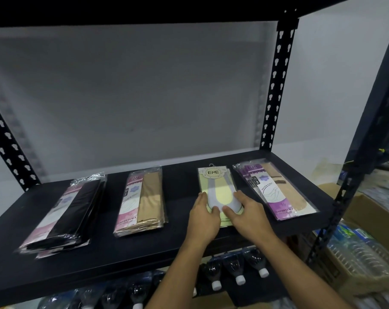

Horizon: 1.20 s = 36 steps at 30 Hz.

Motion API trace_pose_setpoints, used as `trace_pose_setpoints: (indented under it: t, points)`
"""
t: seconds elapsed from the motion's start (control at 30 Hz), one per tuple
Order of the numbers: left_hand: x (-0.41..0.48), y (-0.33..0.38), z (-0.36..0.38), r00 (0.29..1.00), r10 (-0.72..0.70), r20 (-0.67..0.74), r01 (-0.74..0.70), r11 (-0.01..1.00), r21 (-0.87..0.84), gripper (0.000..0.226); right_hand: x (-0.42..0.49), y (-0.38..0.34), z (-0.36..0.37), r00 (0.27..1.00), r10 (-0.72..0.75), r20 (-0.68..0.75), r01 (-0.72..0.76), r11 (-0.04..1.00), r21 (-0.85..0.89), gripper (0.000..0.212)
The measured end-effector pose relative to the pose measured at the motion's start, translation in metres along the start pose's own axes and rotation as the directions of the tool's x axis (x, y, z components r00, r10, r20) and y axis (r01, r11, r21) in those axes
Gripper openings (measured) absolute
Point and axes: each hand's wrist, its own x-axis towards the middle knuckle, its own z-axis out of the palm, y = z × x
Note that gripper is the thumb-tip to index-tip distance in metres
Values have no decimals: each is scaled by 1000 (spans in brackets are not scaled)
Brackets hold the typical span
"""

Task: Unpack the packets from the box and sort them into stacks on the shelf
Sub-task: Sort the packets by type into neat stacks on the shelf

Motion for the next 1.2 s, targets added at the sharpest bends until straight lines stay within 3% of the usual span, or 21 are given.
trace_pose_setpoints:
  t: [0.4, 0.6, 0.97, 1.2]
  points:
    - [6, -8, -14, 997, -37, -63, 38, 999, 13, 49, 11, -7, 15, 998, -19, 67, 18, 1000, 24, 57]
    - [20, -23, -25, 992, -59, -111, 58, 998, -12, 47, 23, -17, 25, 991, -32, 133, 26, 999, 46, 47]
    - [30, -34, -18, 992, 36, -119, -29, 998, 64, 45, 23, -12, 34, 986, -118, 117, 111, 991, 71, 37]
    - [31, -33, -18, 992, -21, -123, 26, 999, 39, 49, 23, -12, 35, 986, -120, 115, 111, 991, 80, 39]
